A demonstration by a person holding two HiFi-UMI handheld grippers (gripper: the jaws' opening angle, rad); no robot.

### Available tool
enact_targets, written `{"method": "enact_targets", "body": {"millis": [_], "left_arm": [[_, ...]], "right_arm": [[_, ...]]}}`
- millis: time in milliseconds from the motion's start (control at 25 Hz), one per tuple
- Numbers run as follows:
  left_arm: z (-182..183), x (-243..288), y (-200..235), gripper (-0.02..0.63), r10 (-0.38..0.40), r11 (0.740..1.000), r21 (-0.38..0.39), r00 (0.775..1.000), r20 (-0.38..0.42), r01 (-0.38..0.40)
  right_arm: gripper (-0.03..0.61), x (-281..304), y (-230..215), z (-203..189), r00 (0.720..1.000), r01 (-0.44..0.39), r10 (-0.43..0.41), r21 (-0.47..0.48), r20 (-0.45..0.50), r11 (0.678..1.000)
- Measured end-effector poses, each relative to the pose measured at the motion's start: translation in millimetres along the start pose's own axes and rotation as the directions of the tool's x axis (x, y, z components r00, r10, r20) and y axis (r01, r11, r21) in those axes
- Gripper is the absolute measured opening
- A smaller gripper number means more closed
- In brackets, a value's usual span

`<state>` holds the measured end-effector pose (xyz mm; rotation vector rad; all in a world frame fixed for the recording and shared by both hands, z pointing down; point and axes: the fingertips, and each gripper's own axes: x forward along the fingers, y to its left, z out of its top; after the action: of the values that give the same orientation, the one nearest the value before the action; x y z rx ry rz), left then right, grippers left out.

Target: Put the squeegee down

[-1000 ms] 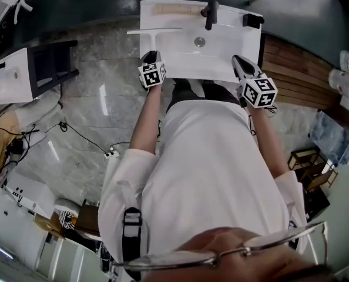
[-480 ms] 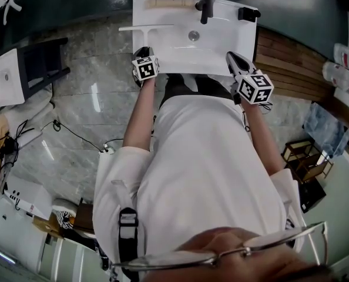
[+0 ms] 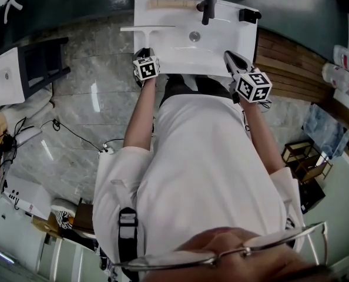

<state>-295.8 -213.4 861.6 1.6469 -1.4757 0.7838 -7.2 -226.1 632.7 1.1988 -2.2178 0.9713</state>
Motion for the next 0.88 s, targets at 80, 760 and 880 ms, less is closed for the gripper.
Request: {"method": "enact_targets", "body": {"millis": [80, 760, 880], "left_arm": [[2, 0, 1, 0.097, -0.004, 1.000, 0.005, 1.000, 0.006, 0.004], [31, -31, 1, 0.106, 0.009, 0.999, 0.036, 0.997, 0.078, -0.012], [41, -41, -4, 0.106, 0.001, 0.999, 0.035, 0.994, 0.113, -0.005]], "right_arm": [[0.015, 0, 0, -1, 1.000, 0.003, -0.003, 0.002, -0.002, 1.000], [0.014, 4, -3, -4, 1.000, -0.015, 0.015, 0.010, 0.012, 1.000], [0.014, 5, -3, -1, 1.000, -0.024, 0.024, -0.001, 0.016, 1.000]]}}
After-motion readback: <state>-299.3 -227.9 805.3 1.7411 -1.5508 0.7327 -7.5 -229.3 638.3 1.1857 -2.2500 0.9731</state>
